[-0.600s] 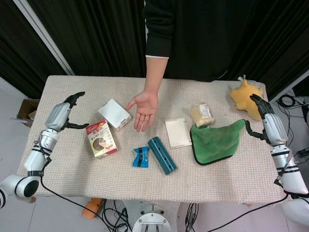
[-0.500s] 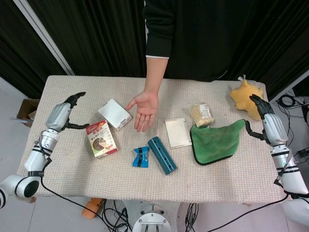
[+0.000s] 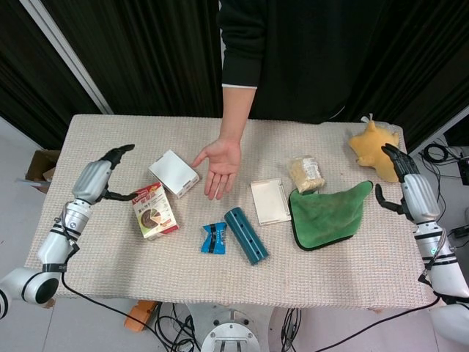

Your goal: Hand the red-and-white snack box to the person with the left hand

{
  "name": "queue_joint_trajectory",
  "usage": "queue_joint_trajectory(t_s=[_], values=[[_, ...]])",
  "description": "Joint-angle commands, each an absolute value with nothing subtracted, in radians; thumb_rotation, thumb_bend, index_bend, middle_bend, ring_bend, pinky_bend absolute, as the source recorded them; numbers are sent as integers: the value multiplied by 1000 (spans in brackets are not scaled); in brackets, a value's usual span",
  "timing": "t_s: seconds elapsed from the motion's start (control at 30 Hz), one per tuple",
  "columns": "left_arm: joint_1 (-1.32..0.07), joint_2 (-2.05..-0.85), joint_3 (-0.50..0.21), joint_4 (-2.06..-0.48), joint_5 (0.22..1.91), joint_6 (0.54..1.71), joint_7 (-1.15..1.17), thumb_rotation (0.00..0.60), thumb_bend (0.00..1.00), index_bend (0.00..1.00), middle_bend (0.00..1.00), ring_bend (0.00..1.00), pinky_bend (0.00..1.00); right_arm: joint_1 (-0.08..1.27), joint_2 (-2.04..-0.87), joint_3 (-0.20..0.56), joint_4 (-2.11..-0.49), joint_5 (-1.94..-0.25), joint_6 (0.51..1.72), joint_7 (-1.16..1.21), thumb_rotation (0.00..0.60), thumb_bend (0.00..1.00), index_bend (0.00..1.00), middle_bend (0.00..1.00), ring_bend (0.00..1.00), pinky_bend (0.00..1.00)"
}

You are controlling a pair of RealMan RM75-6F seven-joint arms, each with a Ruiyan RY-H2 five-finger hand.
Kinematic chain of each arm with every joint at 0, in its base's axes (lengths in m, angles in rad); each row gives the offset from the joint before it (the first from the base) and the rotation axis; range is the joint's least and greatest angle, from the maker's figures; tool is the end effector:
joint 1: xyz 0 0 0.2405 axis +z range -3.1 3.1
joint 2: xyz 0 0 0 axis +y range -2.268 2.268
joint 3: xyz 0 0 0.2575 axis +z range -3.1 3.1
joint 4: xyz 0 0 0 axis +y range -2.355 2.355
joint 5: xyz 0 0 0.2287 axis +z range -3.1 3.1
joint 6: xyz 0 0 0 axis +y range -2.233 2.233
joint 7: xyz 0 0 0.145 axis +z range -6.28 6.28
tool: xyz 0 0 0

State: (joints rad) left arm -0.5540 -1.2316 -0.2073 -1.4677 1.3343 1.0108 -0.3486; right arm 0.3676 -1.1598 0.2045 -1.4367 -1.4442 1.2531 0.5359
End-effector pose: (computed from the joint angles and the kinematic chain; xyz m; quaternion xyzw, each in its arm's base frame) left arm -0.2370 0.3569 0.0915 -0.6131 -0.4864 -0.4721 0.4058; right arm -0.2866 -0.3123 0.1487 0.5436 -0.4652 0.5423 0.4405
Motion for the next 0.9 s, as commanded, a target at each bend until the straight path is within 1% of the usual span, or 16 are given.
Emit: queue_joint_trajectory(t_s=[0.03, 0.27, 0.4, 0.57, 0.73, 0.9], values=[[-552, -1221, -179, -1466, 1380, 1033, -298, 600, 20, 103, 131, 122, 280, 363, -1157, 198, -1447, -1451, 1263, 524, 600, 454, 0, 0, 0, 44], [-577, -1183, -89, -1469, 1550, 1048, -74, 600, 21, 102, 131, 122, 275, 351, -1143, 194, -1470, -1459, 1291, 509, 600, 454, 0, 0, 0, 43], [-626, -1140, -34, -1497, 1647, 979, 83, 600, 21, 95, 131, 123, 260, 348, -1134, 192, -1474, -1460, 1296, 508, 600, 454, 0, 0, 0, 43], [-669, -1105, 2, -1534, 1704, 907, 229, 600, 22, 72, 130, 116, 243, 342, -1124, 188, -1480, -1465, 1306, 507, 600, 454, 0, 0, 0, 44], [-699, -1132, 27, -1514, 1778, 906, 288, 600, 22, 44, 85, 96, 227, 341, -1116, 191, -1483, -1462, 1312, 508, 600, 454, 0, 0, 0, 44], [-740, -1183, 55, -1451, 1862, 910, 292, 600, 22, 43, 79, 86, 212, 339, -1119, 188, -1483, -1456, 1308, 502, 600, 454, 0, 0, 0, 44]])
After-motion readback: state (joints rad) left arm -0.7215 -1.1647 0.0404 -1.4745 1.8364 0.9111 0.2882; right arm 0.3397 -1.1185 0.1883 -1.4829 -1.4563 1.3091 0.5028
